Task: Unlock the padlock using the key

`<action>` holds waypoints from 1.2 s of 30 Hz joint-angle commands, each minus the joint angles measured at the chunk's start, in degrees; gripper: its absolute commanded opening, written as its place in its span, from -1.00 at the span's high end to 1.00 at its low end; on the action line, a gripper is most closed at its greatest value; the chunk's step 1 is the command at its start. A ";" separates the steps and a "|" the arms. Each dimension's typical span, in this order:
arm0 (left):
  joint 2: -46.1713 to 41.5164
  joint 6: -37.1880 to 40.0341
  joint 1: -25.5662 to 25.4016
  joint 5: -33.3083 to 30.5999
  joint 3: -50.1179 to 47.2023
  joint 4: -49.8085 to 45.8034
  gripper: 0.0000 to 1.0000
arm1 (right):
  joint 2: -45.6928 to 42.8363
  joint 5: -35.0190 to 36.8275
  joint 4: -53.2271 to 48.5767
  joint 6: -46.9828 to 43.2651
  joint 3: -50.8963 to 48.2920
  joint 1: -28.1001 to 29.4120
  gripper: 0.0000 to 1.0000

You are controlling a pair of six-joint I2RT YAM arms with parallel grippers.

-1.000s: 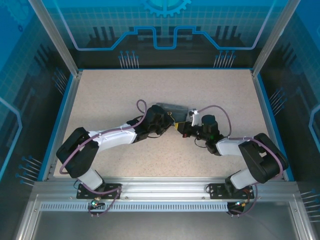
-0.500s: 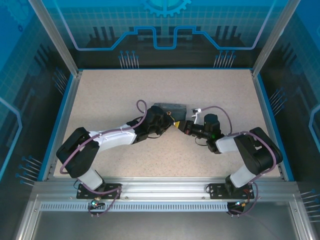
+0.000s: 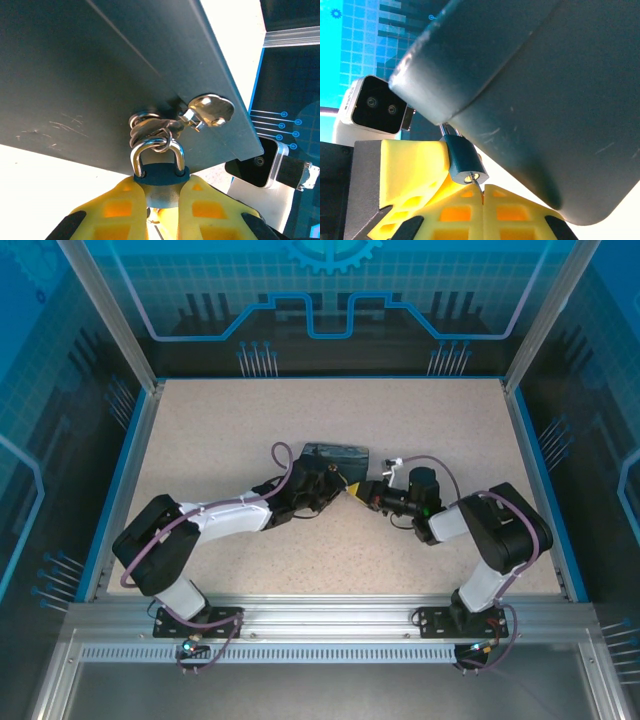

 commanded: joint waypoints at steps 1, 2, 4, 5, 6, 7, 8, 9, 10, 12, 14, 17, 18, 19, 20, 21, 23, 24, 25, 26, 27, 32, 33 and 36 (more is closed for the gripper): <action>-0.77 1.24 -0.92 5.23 -1.18 0.43 0.76 | 0.13 2.77 4.10 3.01 2.37 -2.08 1.00; -0.76 1.34 -0.96 5.23 -1.28 0.54 0.76 | 0.23 2.45 4.30 3.45 2.59 -2.17 1.00; -0.81 1.52 -0.87 5.14 -1.28 0.41 0.76 | 0.20 2.12 4.22 3.66 3.00 -2.13 1.00; -0.82 1.55 -0.89 5.07 -1.28 0.36 0.76 | -0.09 2.11 3.40 2.99 3.16 -2.13 1.00; -0.79 1.51 -0.84 4.97 -1.28 0.30 0.76 | -0.45 2.27 1.81 1.83 3.22 -2.05 1.00; -0.82 1.44 -0.71 5.01 -1.36 0.36 0.76 | -1.04 2.58 -0.36 0.39 3.20 -1.97 1.00; -0.77 1.50 -0.66 4.98 -1.36 0.39 0.76 | -1.86 3.18 -3.25 -1.70 3.17 -1.80 1.00; -0.90 1.46 -0.57 4.91 -1.37 0.19 0.76 | -2.80 3.98 -5.59 -3.38 2.88 -1.62 1.00; -0.95 1.48 -0.51 4.89 -1.37 0.18 0.76 | -3.57 4.54 -7.30 -4.58 2.67 -1.48 1.00; -0.95 1.67 -0.35 4.70 -1.33 -0.14 0.76 | -5.18 5.25 -9.40 -6.70 2.07 -1.42 1.00; -0.90 1.75 -0.24 4.61 -1.37 -0.19 0.76 | -6.76 5.89 -11.15 -8.48 1.61 -1.42 0.96; -0.82 1.61 -0.02 4.61 -1.46 -0.31 0.76 | -8.90 6.38 -15.13 -11.54 1.75 -1.42 0.85; -0.82 1.51 0.13 4.61 -1.50 -0.34 0.76 | -9.29 6.21 -16.39 -12.51 1.98 -1.43 0.79; -0.82 1.53 0.12 4.57 -1.55 -0.32 0.76 | -9.53 5.93 -17.42 -13.30 2.10 -1.44 0.72; -0.90 1.64 0.12 4.46 -1.50 -0.48 0.76 | -9.82 5.68 -18.49 -14.40 2.29 -1.42 0.64; -0.98 1.68 0.19 4.39 -1.41 -0.66 0.76 | -10.20 5.48 -19.63 -15.40 2.10 -1.48 0.61; -0.99 1.86 0.39 4.39 -1.45 -0.82 0.76 | -11.33 5.79 -21.14 -17.36 1.34 -1.51 0.56; -0.99 1.79 0.41 4.44 -1.45 -0.87 0.76 | -12.26 5.81 -21.42 -18.50 0.88 -1.51 0.53; -0.96 1.77 0.47 4.44 -1.45 -0.78 0.76 | -13.10 6.09 -22.09 -19.44 0.45 -1.51 0.50; -0.95 1.77 0.55 4.52 -1.37 -0.80 0.76 | -14.41 6.33 -23.06 -21.45 0.11 -1.51 0.47; -0.98 1.57 0.55 4.68 -1.37 -0.70 0.76 | -16.10 7.03 -23.97 -23.87 -0.47 -1.51 0.43; -1.17 0.92 0.75 5.05 -1.02 -0.25 0.76 | -21.75 10.96 -21.80 -33.02 -4.64 -1.37 0.26; -1.02 0.74 0.74 5.20 -0.86 -0.23 0.76 | -22.00 10.77 -21.24 -34.07 -4.98 -1.36 0.23; -0.81 -0.04 0.83 5.55 -0.66 0.39 0.76 | -21.49 9.66 -20.63 -35.63 -4.86 -0.82 0.17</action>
